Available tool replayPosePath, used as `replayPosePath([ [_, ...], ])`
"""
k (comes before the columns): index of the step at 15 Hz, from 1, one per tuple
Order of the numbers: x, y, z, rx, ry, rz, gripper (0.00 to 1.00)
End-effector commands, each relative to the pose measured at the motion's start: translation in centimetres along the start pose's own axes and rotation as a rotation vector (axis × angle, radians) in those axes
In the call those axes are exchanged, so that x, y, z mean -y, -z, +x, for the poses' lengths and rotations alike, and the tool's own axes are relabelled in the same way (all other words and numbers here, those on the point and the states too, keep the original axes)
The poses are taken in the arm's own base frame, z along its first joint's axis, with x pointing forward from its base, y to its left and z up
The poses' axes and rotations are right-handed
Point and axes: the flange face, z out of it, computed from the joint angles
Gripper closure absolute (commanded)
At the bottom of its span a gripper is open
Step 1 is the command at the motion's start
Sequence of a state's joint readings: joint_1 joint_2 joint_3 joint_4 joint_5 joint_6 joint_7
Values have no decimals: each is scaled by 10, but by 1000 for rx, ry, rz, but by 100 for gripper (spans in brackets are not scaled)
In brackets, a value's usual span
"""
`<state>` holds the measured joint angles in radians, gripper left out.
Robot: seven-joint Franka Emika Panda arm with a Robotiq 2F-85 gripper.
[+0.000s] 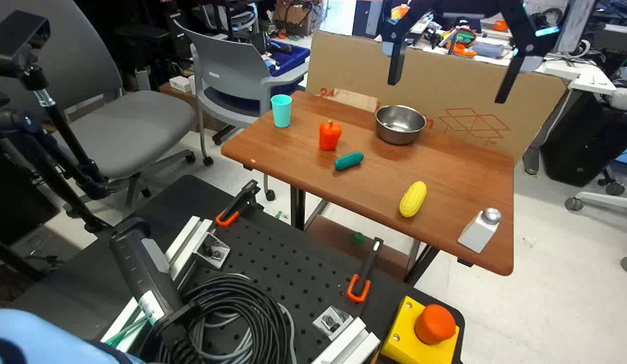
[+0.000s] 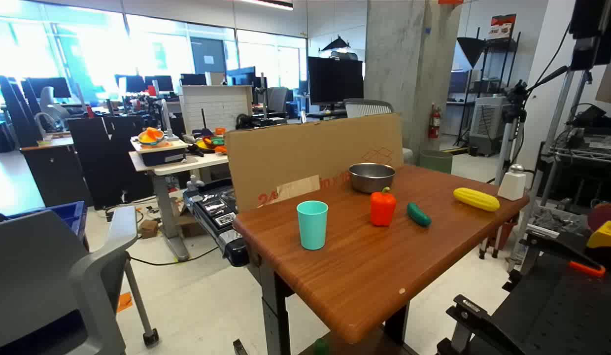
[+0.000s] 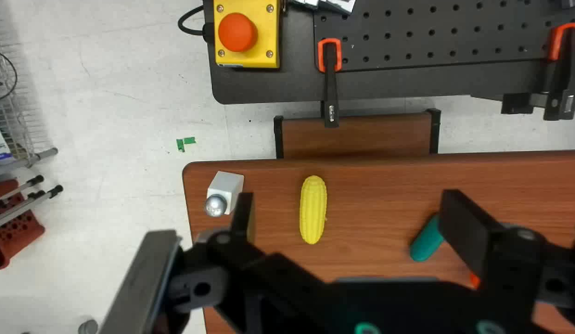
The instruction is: Put the salt cellar in the pot
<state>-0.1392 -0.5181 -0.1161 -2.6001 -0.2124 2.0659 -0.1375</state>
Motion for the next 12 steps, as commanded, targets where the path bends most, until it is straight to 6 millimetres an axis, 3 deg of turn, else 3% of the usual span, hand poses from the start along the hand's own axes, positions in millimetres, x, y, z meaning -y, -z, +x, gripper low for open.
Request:
replayPosePath([
  [1, 0, 0, 0, 1, 0, 0, 0],
  [5, 0, 0, 0, 1, 0, 0, 0],
  [7, -10, -7, 8, -1, -37, -20, 0],
  [9, -29, -16, 16, -1, -89, -33, 0],
  [12, -75, -34, 33, -72, -204, -63, 0],
])
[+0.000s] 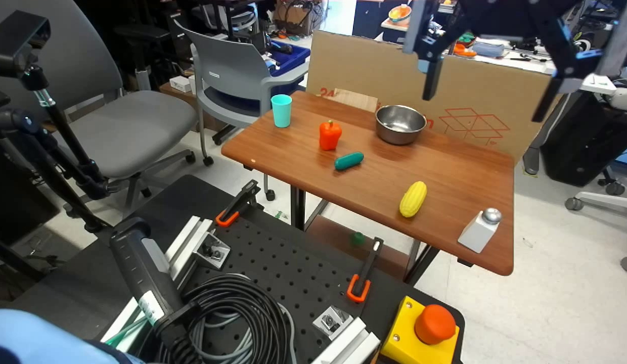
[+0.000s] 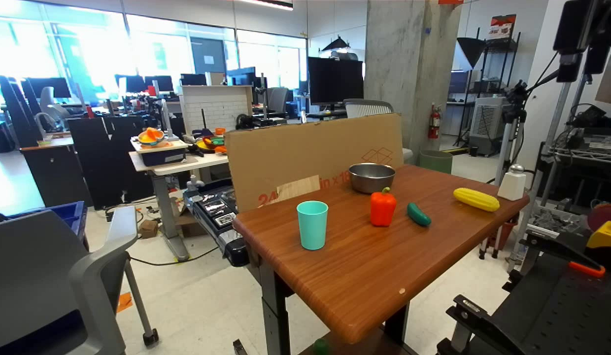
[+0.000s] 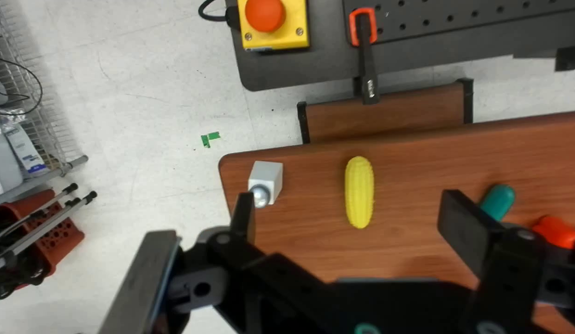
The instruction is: Put the salt cellar in the pot
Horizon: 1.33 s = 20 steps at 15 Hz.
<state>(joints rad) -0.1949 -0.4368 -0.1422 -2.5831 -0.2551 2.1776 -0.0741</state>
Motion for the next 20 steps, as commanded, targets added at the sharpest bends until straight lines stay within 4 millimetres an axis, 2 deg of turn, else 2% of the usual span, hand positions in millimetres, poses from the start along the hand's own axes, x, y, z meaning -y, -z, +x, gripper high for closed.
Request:
replayPosePath([
  [1, -55, -27, 29, -64, -140, -36, 0],
  [5, -115, -83, 47, -77, -312, -37, 0],
  [8, -135, -125, 56, 0, -369, -30, 0],
  [10, -133, -150, 63, 60, -384, 3, 0],
  [13, -118, -176, 75, 105, -402, 90, 0],
  [17, -95, -186, 87, 114, -387, 192, 0],
  [20, -88, -192, 93, 128, -368, 200, 0],
])
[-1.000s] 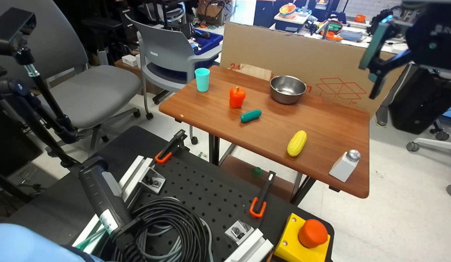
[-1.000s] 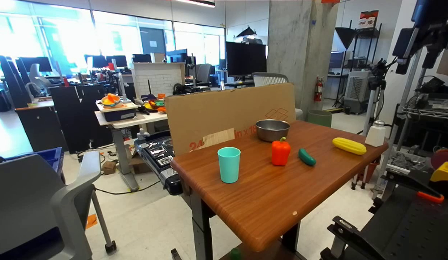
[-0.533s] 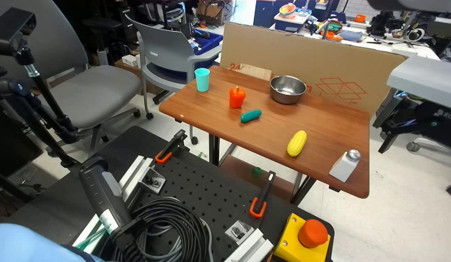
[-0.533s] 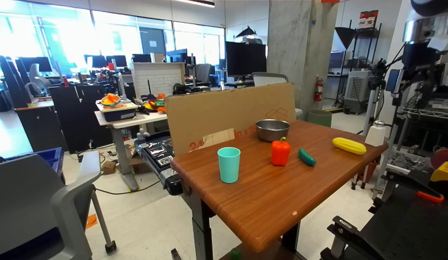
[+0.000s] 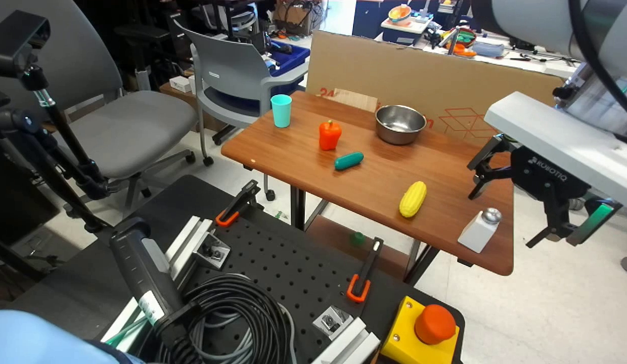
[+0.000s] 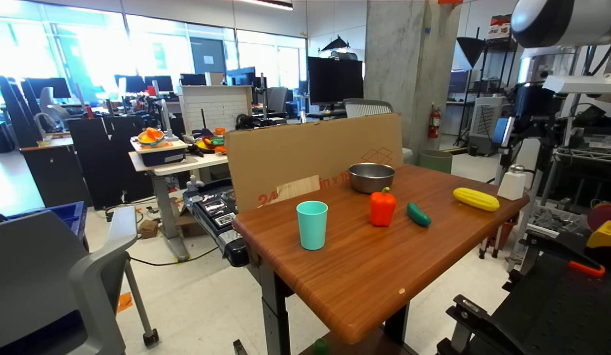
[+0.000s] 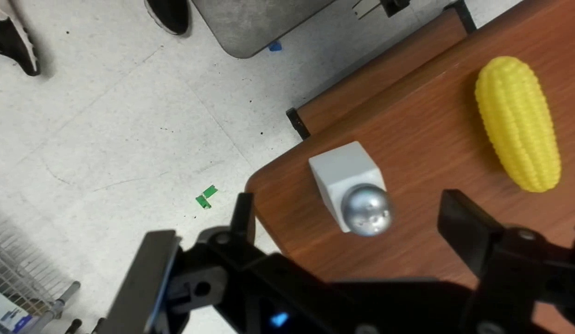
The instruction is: Put the salt cellar in the pot
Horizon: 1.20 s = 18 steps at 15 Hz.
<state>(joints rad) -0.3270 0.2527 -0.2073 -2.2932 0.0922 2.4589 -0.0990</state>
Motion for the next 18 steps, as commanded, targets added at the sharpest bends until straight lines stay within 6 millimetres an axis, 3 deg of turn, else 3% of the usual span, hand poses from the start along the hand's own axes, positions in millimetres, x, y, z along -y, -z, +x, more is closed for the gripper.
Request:
replayPosePath([
  [1, 5, -2, 8, 23, 26, 16, 0],
  [2, 4, -3, 10, 25, 25, 10, 19],
  [7, 5, -17, 12, 39, 54, -12, 58],
  [11, 27, -19, 10, 40, 144, -27, 88],
  [15, 83, -4, 19, -5, 250, -68, 91],
  [18, 144, 17, 37, -109, 370, -107, 91],
])
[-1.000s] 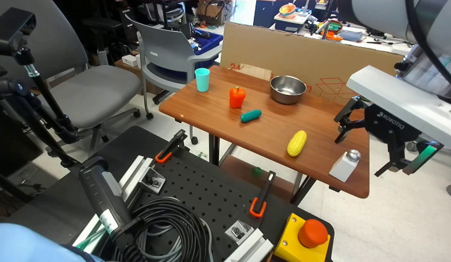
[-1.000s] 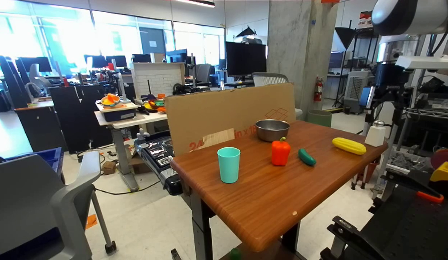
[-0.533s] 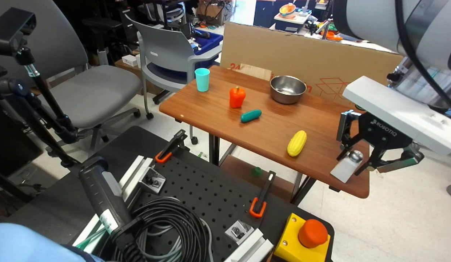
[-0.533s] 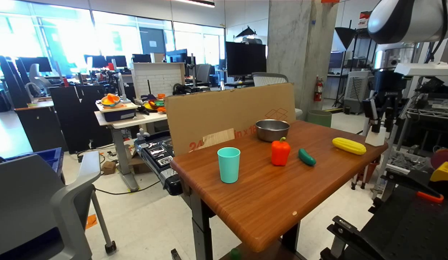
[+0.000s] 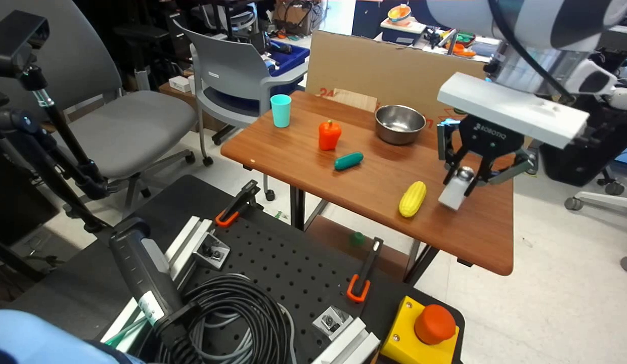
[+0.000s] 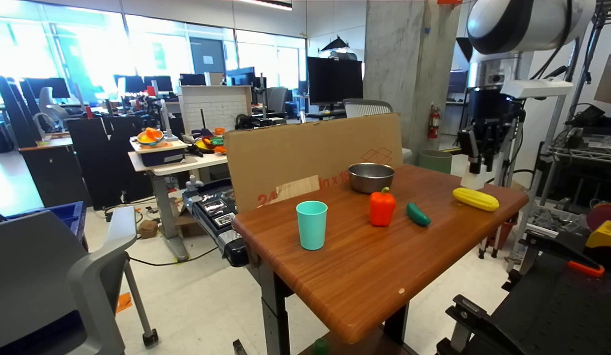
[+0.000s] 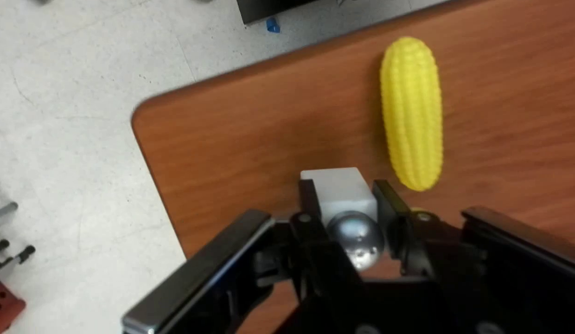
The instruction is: Put the salt cellar in the pot
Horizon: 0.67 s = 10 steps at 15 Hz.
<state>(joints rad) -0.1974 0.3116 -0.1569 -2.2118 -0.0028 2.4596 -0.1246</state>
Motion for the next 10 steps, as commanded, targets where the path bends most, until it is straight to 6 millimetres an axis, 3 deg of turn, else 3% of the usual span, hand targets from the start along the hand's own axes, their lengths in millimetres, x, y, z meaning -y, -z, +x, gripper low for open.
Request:
replayPosePath([
  [1, 54, 30, 43, -122, 119, -59, 91],
  [3, 83, 46, 68, -186, 159, -65, 91],
  [5, 107, 48, 88, -193, 183, -24, 91],
  [10, 145, 10, 122, -155, 219, 65, 91],
])
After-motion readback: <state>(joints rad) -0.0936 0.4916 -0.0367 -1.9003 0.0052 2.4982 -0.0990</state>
